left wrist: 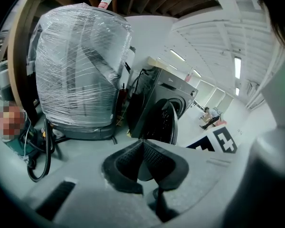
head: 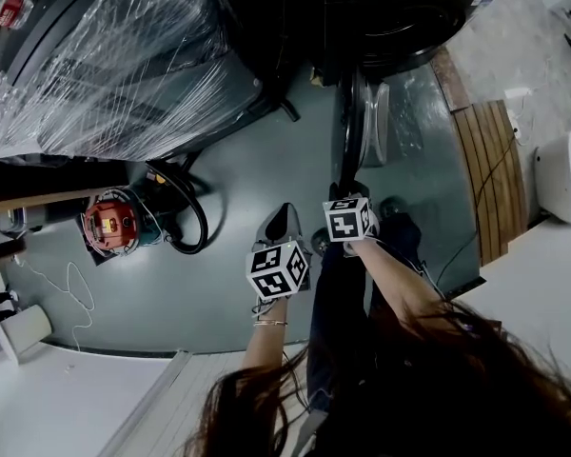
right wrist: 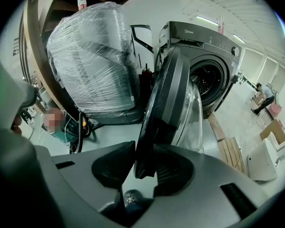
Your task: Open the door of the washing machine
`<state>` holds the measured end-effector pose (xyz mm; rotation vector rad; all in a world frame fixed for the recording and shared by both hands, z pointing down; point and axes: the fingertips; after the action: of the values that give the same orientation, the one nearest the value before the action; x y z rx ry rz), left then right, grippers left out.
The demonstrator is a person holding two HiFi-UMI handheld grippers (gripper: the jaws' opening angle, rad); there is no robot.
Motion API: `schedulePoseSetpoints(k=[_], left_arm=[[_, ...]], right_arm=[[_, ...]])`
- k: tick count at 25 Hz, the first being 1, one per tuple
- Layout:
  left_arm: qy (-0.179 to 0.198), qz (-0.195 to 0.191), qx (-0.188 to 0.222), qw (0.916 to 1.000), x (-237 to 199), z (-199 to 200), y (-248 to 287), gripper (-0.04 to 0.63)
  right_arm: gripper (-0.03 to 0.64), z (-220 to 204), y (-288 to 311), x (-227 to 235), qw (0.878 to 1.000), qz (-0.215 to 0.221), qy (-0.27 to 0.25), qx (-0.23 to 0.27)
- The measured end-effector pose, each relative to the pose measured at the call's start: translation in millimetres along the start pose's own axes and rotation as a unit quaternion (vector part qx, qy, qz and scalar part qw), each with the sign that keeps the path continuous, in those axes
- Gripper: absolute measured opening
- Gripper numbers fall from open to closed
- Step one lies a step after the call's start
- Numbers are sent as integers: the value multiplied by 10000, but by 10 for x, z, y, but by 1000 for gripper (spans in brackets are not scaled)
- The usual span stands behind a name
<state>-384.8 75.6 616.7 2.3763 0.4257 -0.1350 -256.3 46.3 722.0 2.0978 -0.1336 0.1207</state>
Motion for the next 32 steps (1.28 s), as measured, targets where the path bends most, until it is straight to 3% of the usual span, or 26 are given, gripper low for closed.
schedulePoseSetpoints(k=[11, 32], left_arm=[[-56, -32, 12, 10000, -306, -40, -52, 14], [-492, 688, 161, 9963, -947, 270, -62, 12]], right_arm=[[109, 91, 121, -390, 9999, 67, 133, 70], [114, 245, 305, -875, 9991, 265, 336, -69]])
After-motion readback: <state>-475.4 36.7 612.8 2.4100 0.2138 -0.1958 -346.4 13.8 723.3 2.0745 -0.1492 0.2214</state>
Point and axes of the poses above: the fingertips, and each gripper's own axes: y forward along the fingers, x to its right, z out of its top, and after that the axes turned 13 degrees about y, right-handed
